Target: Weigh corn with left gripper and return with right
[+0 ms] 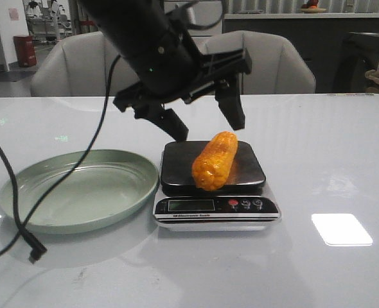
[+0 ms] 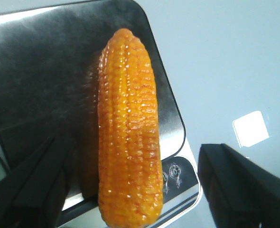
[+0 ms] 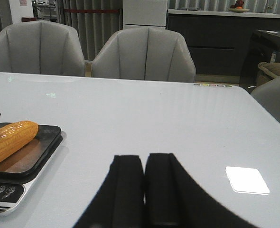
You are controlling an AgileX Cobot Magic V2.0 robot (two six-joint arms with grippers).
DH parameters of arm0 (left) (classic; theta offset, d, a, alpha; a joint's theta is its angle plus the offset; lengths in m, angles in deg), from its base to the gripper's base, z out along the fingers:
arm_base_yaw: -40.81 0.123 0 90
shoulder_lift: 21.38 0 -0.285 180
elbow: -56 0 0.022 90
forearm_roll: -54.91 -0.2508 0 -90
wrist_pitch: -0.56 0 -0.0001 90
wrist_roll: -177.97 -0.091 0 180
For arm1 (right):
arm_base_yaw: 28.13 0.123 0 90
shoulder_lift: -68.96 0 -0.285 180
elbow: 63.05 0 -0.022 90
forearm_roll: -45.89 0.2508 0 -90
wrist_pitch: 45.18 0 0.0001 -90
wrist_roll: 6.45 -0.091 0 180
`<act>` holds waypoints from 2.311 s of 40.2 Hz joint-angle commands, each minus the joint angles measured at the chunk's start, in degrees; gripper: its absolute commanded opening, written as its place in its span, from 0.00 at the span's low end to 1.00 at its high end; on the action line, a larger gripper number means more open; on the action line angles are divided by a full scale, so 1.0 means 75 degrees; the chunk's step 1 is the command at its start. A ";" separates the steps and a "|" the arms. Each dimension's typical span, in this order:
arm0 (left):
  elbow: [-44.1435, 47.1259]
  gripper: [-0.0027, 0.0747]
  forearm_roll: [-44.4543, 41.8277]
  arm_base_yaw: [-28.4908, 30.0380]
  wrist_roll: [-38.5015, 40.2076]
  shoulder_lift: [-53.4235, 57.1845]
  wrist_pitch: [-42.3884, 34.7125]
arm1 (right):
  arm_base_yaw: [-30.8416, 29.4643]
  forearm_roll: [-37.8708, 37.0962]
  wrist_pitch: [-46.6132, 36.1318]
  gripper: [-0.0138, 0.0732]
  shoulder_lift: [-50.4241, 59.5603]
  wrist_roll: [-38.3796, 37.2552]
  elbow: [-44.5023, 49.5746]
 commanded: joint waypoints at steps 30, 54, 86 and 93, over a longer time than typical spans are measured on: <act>0.4246 0.79 -0.2072 0.0414 0.0026 0.7642 -0.0683 | -0.0045 -0.0073 -0.0615 0.34 0.0153 0.0019 0.0035; 0.7189 0.74 -0.3186 0.0414 -0.0897 1.3093 -0.0671 | -0.0045 -0.0073 -0.0615 0.34 0.0145 0.0019 0.0035; 0.7665 0.21 -0.3311 0.0414 -0.0958 1.4193 -0.0928 | -0.0045 0.0142 -0.0812 0.34 -0.0772 -0.0314 -0.1464; 0.7665 0.21 -0.3311 0.0414 -0.0958 1.4193 -0.0942 | -0.0045 0.0142 0.0244 0.34 -0.2429 -0.0314 -0.2655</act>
